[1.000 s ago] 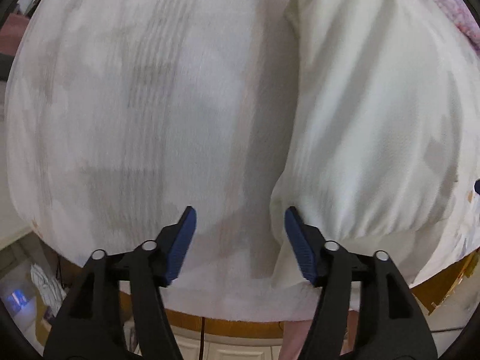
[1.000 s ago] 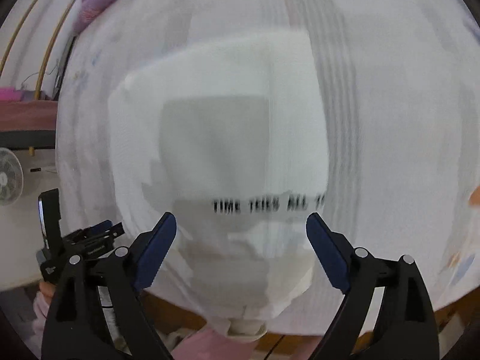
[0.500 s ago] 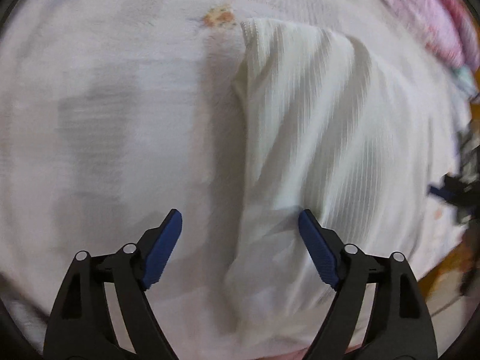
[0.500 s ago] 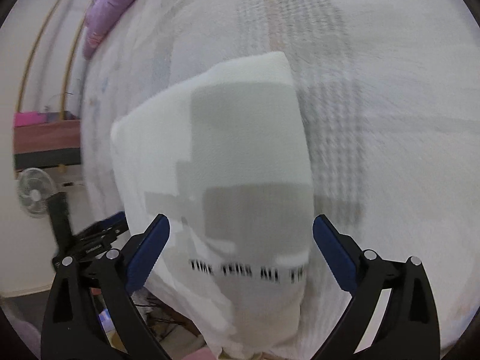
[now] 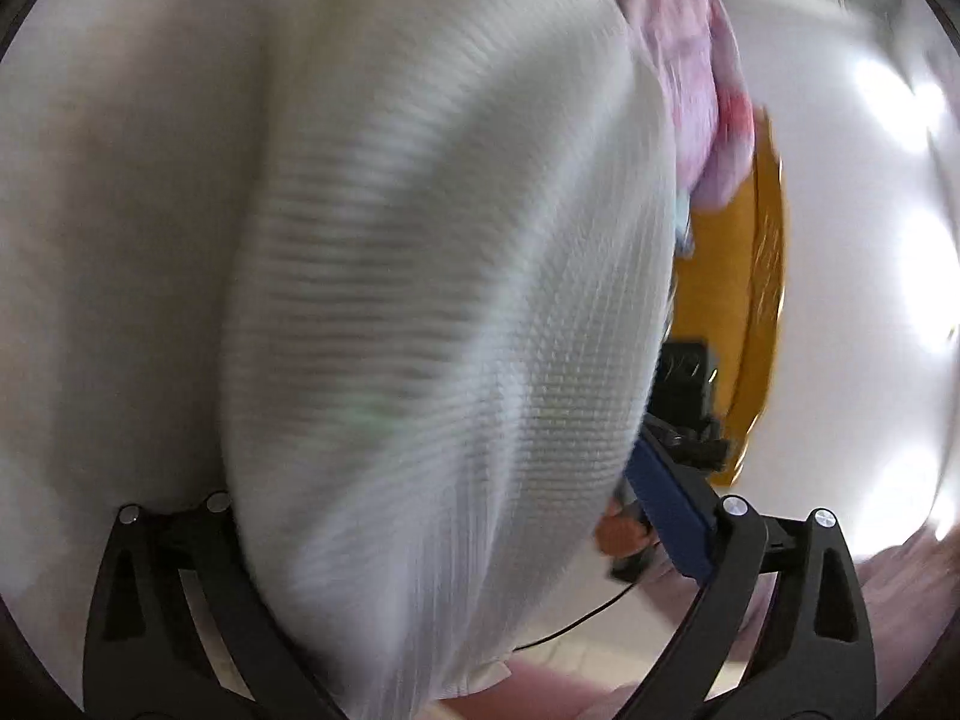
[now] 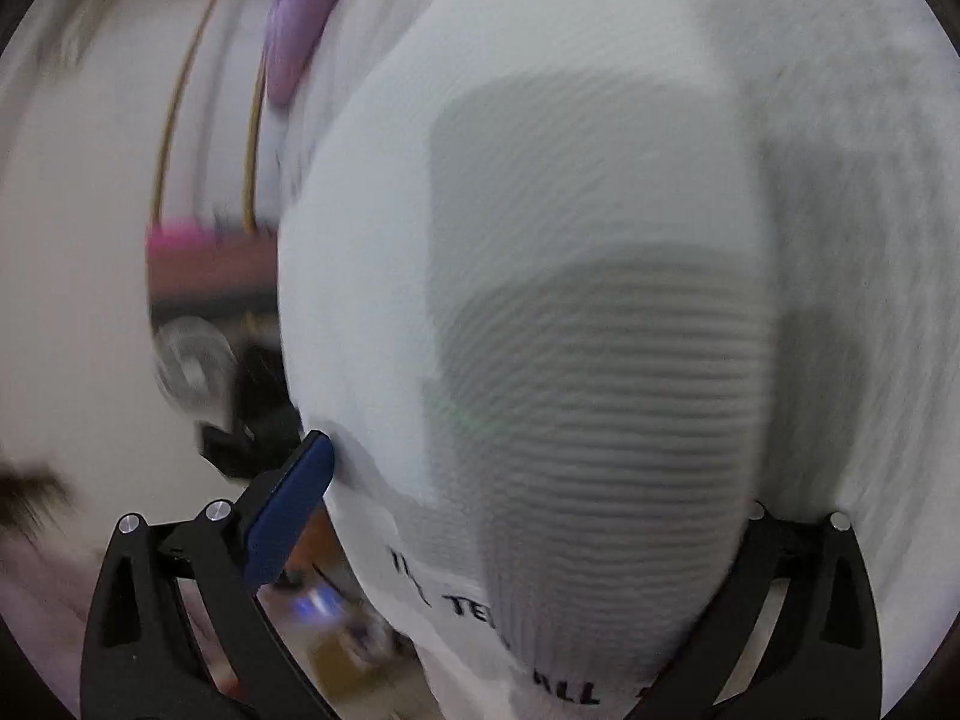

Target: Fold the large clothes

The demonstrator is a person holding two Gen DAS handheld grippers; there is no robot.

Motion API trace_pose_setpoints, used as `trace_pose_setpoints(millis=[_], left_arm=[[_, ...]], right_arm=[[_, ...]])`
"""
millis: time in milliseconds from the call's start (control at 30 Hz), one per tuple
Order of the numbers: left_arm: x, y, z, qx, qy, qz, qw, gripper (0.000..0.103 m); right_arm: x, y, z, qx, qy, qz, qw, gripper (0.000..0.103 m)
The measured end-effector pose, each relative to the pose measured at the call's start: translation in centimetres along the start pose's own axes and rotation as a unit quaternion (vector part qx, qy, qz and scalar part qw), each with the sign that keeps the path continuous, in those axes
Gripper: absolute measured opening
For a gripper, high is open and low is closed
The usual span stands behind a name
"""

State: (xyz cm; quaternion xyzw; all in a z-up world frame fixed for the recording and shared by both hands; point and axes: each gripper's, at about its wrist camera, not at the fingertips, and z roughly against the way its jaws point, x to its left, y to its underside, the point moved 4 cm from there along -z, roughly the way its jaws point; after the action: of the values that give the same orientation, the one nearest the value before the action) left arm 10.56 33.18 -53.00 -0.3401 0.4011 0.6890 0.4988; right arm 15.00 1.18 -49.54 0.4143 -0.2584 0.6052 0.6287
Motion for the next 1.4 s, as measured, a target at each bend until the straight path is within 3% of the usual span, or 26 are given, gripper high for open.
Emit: trace_pose_setpoints(millis=[67, 133, 200, 233, 267, 300, 333, 467, 600, 900, 1167, 1300, 1400], left_arm=[[0.2, -0.3, -1.1, 0.003, -0.015, 0.010, 0.9998, 0.095], [-0.2, -0.9, -1.9, -0.013, -0.052, 0.006, 0.9986, 0.093], [-0.9, -1.0, -2.1, -0.026, -0.105, -0.007, 0.9941, 0.077], [-1.8, -0.9, -2.1, -0.034, -0.137, -0.021, 0.9898, 0.065], [-2.5, -0.1, -1.6, -0.037, -0.156, -0.029, 0.9867, 0.057], [-3.6, 0.2, -1.6, -0.039, -0.186, -0.037, 0.9811, 0.053], [-4.2, 0.6, -0.5, -0.041, -0.206, -0.041, 0.9767, 0.052], [-9.0, 1.0, -0.3, -0.042, -0.282, -0.080, 0.9551, 0.038], [-14.3, 1.2, 0.1, -0.047, -0.294, -0.086, 0.9506, 0.034], [-24.3, 7.1, 1.6, -0.062, -0.301, -0.124, 0.9436, 0.033], [-33.6, 14.0, 2.1, -0.102, -0.288, -0.181, 0.9350, 0.033], [-38.3, 17.0, -0.8, -0.107, -0.289, -0.235, 0.9219, 0.033], [-41.9, 19.9, -3.8, -0.117, -0.292, -0.279, 0.9075, 0.033]], right_arm=[[-1.0, 0.8, -0.2, -0.005, -0.024, -0.031, 0.999, 0.097], [-1.2, -0.1, -0.9, 0.000, -0.003, -0.052, 0.999, 0.097], [-0.2, -0.4, -0.9, 0.010, 0.035, -0.056, 0.998, 0.093], [0.2, -0.4, -0.7, 0.010, 0.054, -0.044, 0.998, 0.073], [0.7, -0.2, 0.0, 0.002, 0.064, -0.037, 0.997, 0.062], [1.2, 0.2, 0.9, -0.011, 0.057, -0.038, 0.998, 0.046], [2.2, 0.7, 1.9, -0.027, 0.053, -0.033, 0.998, 0.038], [6.1, 2.2, 3.0, -0.032, 0.073, -0.012, 0.997, 0.035], [10.0, 3.5, 5.5, -0.045, 0.074, -0.001, 0.996, 0.033], [17.4, 10.1, 13.0, -0.110, 0.096, 0.023, 0.989, 0.033], [19.6, 16.7, 23.6, -0.176, 0.090, 0.048, 0.979, 0.032], [19.8, 20.3, 28.5, -0.221, 0.090, 0.067, 0.969, 0.032], [19.3, 22.8, 32.4, -0.253, 0.088, 0.076, 0.960, 0.032]])
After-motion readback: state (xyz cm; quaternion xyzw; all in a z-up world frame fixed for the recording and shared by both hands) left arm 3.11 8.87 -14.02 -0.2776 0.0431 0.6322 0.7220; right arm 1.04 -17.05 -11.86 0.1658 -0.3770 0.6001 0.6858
